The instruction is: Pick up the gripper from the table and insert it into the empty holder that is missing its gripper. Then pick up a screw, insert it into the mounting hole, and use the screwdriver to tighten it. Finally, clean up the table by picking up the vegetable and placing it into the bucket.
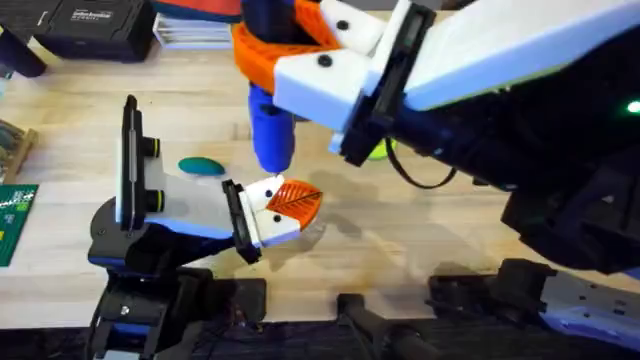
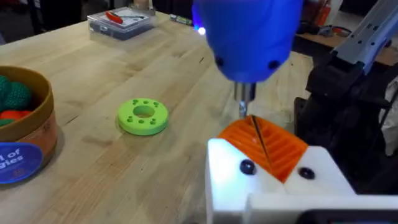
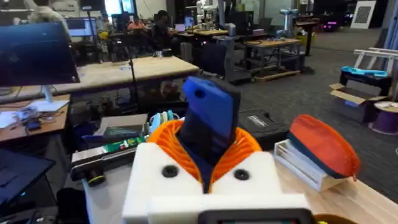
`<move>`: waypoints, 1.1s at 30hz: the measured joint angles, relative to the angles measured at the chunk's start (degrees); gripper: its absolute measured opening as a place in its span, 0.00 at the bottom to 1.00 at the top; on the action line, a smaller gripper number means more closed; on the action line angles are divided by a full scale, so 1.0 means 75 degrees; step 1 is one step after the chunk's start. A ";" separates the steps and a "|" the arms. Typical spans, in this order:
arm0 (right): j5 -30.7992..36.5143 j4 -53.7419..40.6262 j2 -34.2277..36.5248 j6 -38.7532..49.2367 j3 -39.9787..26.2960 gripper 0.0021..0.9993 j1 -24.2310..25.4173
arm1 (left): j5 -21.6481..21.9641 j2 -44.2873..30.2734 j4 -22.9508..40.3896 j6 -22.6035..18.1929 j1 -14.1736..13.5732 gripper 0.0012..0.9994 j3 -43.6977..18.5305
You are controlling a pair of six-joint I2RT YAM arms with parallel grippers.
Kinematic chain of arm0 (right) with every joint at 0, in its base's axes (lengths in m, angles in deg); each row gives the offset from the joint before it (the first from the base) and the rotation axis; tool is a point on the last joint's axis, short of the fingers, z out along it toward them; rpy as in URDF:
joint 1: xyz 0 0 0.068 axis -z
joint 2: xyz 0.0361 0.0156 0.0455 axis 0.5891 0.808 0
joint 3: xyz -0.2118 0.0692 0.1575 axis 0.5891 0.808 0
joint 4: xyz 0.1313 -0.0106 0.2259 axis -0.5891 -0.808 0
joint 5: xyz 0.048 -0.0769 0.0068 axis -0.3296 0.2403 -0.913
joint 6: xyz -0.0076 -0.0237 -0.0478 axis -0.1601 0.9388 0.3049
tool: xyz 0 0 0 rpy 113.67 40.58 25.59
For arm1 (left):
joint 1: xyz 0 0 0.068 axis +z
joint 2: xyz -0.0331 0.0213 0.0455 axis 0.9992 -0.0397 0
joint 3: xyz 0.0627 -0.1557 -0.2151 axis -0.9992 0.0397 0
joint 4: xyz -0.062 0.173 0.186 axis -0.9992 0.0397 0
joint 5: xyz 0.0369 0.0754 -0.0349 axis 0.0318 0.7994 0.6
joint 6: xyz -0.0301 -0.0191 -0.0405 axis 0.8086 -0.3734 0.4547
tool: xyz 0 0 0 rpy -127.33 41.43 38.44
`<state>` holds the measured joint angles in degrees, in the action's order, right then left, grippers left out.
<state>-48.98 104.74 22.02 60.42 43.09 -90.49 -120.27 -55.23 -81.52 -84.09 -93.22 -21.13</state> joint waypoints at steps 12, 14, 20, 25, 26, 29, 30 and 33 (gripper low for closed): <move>-0.0002 0.0122 0.0247 0.0000 0.0000 0.02 -0.0197 | 0.0000 -0.0002 0.0000 0.0000 0.0000 0.01 0.0000; -0.0029 0.0119 0.0247 0.0003 0.0000 0.02 -0.0197 | 0.0000 -0.0001 0.0002 0.0000 0.0000 0.01 0.0000; -0.0143 0.0177 0.0370 0.0012 0.0000 0.02 -0.0197 | 0.0000 0.0000 0.0000 0.0000 0.0000 0.01 0.0000; -0.0176 0.0177 0.0462 0.0064 0.0000 0.02 -0.0206 | 0.0000 0.0000 0.0002 0.0000 0.0000 0.01 0.0000; -0.0177 0.0176 0.0462 0.0064 0.0000 0.02 -0.0206 | 0.0000 0.0000 0.0000 -0.0002 0.0000 0.01 0.0000; -0.0175 0.0175 0.0462 0.0061 0.0000 0.02 -0.0206 | 0.0000 -0.0003 0.0000 0.0000 0.0000 0.01 0.0000; -0.0178 0.0177 0.0462 0.0059 0.0000 0.02 -0.0206 | 0.0000 0.0000 0.0003 -0.0003 0.0000 0.01 0.0000; -0.0177 0.0174 0.0462 0.0029 0.0000 0.02 -0.0206 | 0.0000 -0.0002 0.0000 -0.0003 0.0000 0.01 0.0000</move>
<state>-50.31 106.05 25.49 60.64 43.09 -92.04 -120.27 -55.25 -81.52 -84.11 -93.22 -21.13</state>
